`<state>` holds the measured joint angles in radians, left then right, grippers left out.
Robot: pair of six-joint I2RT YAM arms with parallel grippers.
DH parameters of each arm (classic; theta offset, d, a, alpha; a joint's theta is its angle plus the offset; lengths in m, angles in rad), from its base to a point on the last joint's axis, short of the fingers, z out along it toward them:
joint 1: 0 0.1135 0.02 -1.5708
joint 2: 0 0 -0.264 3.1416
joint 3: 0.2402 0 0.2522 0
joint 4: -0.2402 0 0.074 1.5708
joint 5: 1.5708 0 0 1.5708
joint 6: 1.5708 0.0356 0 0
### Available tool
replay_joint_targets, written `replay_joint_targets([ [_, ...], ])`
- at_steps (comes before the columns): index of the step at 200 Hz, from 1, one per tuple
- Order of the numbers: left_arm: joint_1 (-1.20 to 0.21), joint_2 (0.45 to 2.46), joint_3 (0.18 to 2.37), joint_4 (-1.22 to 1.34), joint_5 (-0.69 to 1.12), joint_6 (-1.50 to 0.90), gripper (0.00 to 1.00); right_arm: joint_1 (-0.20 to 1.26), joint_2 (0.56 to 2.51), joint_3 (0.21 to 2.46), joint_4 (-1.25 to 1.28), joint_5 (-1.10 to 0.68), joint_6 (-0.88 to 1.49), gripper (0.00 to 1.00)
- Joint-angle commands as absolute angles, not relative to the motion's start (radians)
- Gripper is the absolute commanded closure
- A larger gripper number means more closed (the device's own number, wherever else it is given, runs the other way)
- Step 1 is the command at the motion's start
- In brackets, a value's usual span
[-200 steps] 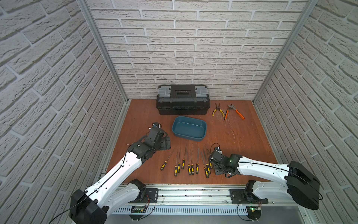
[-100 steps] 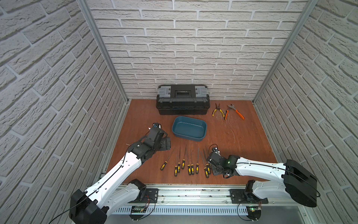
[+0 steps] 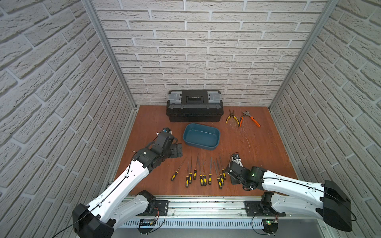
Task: Put the file tool into the storage box
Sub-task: Pick up the file tool from the center of the board, then place the file tool in the storage box.
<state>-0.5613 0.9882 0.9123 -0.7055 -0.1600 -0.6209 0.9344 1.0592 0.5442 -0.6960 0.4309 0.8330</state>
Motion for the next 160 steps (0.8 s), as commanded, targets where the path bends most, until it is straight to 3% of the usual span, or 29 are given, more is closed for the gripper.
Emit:
replay_joint_targets([
  [1, -0.564, 0.969, 0.929, -0.706, -0.151, -0.612, 0.02, 0.940, 1.021, 0.561, -0.758, 0.503, 0.839, 0.97],
  [77, -0.563, 0.928, 0.932, -0.690, -0.160, -0.617, 0.02, 0.939, 1.046, 0.703, -0.810, 0.543, 0.720, 0.98],
  [113, -0.535, 0.939, 0.952, -0.690, -0.144, -0.597, 0.02, 0.928, 1.074, 0.794, -0.781, 0.533, 0.546, 0.97],
  [160, -0.420, 1.017, 0.984, -0.626, -0.009, -0.585, 0.02, 0.862, 1.185, 0.991, -0.731, 0.328, 0.186, 0.96],
])
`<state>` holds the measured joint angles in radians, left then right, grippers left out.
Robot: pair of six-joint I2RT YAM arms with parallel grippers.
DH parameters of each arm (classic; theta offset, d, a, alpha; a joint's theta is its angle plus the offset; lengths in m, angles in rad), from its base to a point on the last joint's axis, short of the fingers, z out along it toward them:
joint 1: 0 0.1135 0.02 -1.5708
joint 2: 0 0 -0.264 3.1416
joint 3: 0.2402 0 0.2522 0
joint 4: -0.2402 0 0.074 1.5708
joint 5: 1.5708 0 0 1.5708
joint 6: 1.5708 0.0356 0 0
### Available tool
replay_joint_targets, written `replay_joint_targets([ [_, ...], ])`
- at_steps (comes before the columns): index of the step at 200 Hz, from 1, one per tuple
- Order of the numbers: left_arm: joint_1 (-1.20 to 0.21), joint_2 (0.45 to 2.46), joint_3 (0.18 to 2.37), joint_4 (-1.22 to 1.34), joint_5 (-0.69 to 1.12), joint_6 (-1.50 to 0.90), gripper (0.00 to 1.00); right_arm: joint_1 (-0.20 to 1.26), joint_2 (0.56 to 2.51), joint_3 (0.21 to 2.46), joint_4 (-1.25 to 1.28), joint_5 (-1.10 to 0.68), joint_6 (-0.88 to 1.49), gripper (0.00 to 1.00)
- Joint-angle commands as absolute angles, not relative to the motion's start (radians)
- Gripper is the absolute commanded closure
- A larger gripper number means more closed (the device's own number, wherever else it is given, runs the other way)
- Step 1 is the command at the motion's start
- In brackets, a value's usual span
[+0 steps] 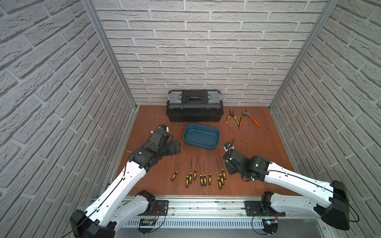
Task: Put the file tool into the storage box
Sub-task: Place the file tool in the storage box.
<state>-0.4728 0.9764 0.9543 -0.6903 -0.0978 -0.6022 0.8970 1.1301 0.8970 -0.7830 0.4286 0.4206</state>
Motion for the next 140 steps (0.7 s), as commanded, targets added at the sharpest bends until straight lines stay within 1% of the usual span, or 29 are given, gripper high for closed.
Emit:
replay_joint_targets([
  [1, -0.417, 1.020, 0.985, -0.625, -0.006, -0.586, 0.02, 0.860, 1.189, 0.995, -0.730, 0.325, 0.178, 0.96],
  [43, -0.298, 1.137, 1.032, -0.564, 0.105, -0.580, 0.02, 0.718, 1.398, 1.207, -0.713, 0.121, -0.045, 0.96],
  [71, -0.248, 1.235, 1.092, -0.537, 0.151, -0.563, 0.02, 0.665, 1.573, 1.381, -0.741, 0.029, -0.155, 0.97],
  [108, -0.217, 1.382, 1.176, -0.530, 0.189, -0.556, 0.02, 0.628, 1.775, 1.553, -0.741, -0.035, -0.253, 0.98],
  [140, -0.212, 1.429, 1.184, -0.506, 0.195, -0.569, 0.02, 0.613, 1.895, 1.617, -0.714, -0.045, -0.315, 0.97],
])
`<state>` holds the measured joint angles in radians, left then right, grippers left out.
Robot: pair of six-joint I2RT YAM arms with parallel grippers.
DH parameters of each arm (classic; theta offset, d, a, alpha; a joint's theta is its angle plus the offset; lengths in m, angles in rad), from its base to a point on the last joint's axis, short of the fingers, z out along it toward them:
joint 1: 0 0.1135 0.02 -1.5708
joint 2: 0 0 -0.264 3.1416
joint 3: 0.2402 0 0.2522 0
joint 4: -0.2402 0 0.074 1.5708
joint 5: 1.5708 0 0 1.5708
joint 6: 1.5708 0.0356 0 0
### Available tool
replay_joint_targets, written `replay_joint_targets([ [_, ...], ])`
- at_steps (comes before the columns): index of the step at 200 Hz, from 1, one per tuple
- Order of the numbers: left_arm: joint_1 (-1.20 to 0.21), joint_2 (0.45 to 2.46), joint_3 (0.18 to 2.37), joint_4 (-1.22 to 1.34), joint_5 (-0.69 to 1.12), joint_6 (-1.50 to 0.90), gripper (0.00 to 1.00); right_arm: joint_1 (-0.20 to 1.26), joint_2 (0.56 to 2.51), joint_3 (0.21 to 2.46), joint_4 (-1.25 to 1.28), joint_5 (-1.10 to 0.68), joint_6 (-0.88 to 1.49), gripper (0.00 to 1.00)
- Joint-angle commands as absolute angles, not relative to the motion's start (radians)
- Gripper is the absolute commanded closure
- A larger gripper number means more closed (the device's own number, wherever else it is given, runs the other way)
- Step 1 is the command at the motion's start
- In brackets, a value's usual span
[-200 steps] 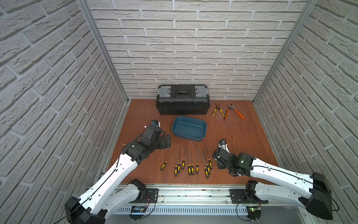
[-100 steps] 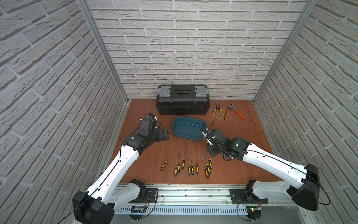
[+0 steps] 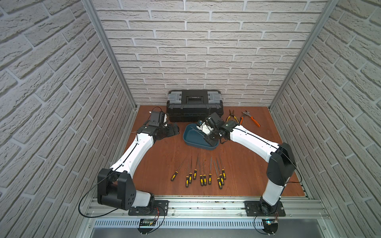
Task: Put the file tool into the storage box
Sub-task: Place the file tool in the storage box.
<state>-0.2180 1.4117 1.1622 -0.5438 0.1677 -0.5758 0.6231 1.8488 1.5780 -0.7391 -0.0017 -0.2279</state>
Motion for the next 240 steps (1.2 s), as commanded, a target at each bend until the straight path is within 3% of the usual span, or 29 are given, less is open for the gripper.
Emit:
replay_joint_targets([
  [1, -0.211, 1.429, 1.184, -0.506, 0.195, -0.569, 0.02, 0.613, 1.899, 1.618, -0.713, -0.044, -0.317, 0.97],
  [59, -0.213, 1.436, 1.149, -0.506, 0.203, -0.568, 0.02, 0.609, 2.038, 1.655, -0.698, -0.026, -0.381, 0.97],
  [131, -0.264, 1.418, 1.120, -0.522, 0.180, -0.571, 0.02, 0.610, 2.065, 1.614, -0.668, -0.008, -0.407, 0.94],
  [216, -0.319, 1.375, 1.089, -0.528, 0.141, -0.591, 0.02, 0.609, 2.028, 1.589, -0.685, -0.091, -0.326, 0.57],
  [240, -0.321, 1.352, 1.083, -0.540, 0.132, -0.591, 0.02, 0.610, 1.991, 1.579, -0.683, -0.103, -0.293, 0.52],
])
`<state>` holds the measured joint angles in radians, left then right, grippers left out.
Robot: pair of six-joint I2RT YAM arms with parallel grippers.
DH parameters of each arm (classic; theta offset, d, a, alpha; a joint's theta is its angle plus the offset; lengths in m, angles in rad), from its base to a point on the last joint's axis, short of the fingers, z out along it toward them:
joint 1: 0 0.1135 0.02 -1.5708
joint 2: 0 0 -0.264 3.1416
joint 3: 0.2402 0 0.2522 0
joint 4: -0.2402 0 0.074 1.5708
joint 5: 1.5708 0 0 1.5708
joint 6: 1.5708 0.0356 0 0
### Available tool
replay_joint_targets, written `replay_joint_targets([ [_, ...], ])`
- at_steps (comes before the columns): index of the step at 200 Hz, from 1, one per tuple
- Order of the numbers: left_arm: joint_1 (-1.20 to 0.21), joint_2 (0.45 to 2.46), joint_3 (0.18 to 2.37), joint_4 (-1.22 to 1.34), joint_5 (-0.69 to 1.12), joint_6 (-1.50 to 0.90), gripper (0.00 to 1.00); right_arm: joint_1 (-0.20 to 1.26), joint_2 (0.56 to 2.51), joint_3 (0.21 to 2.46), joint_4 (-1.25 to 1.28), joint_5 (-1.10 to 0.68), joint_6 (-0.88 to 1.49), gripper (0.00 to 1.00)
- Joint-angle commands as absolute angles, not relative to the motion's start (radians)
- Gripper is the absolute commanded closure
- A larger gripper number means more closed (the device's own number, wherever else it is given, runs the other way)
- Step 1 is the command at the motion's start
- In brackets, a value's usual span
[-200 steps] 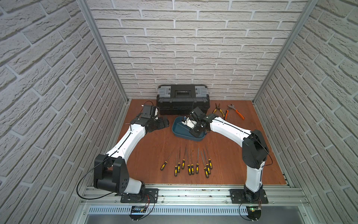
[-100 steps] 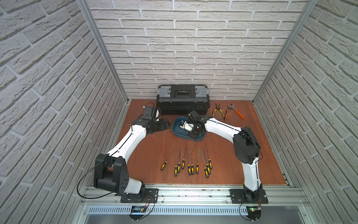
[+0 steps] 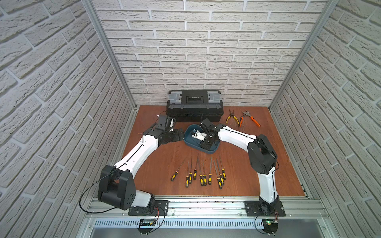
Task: Put the file tool into the storage box
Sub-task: Place the file tool in the storage box, then pick up the file tool from the center of the board.
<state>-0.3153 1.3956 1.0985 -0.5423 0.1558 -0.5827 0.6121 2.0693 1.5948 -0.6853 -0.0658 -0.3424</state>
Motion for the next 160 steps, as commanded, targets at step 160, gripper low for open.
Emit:
replay_joint_targets([
  [160, -0.452, 1.100, 0.851, -0.586, 0.016, -0.652, 0.02, 0.625, 1.227, 0.939, -0.663, 0.172, 0.416, 0.51],
])
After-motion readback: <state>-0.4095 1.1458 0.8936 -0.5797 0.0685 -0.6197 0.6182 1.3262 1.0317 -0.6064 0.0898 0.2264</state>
